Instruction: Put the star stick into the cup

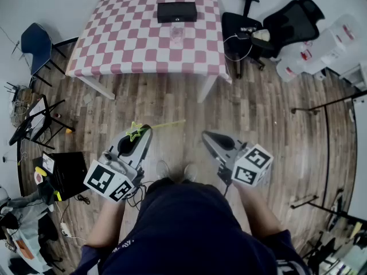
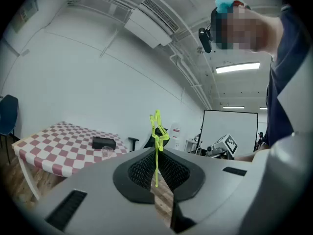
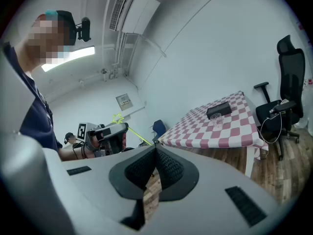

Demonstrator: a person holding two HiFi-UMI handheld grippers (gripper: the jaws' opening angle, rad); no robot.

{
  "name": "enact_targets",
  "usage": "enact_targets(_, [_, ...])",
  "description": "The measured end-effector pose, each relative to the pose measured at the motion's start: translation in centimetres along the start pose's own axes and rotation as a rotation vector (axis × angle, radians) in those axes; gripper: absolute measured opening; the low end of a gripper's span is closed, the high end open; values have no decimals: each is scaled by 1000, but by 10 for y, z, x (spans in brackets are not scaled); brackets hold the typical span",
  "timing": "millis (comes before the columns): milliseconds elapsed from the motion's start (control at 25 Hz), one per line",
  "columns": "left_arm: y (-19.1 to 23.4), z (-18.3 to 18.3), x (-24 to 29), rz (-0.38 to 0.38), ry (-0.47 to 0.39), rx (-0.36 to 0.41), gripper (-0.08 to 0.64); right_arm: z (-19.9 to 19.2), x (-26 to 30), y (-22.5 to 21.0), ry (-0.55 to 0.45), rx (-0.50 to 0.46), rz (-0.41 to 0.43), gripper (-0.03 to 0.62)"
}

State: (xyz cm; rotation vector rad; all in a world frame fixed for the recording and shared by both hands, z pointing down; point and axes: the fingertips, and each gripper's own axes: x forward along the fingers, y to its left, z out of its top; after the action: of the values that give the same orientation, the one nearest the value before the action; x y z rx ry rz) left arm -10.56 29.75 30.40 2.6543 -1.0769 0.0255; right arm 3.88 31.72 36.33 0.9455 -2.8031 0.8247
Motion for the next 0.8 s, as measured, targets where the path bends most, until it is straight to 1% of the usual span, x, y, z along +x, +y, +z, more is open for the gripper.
enact_targets(200, [-12,-4,14,10,-3,-4,38,0,-9,-14,12,4,10,15])
enact_targets(480, [-29,-12,31,12,16,-9,38,-8,-25,-33,34,43,11,15])
enact_targets(800, [-53,-1,50,20,-5,16,38,-11,-55,-61,0,137,1,15])
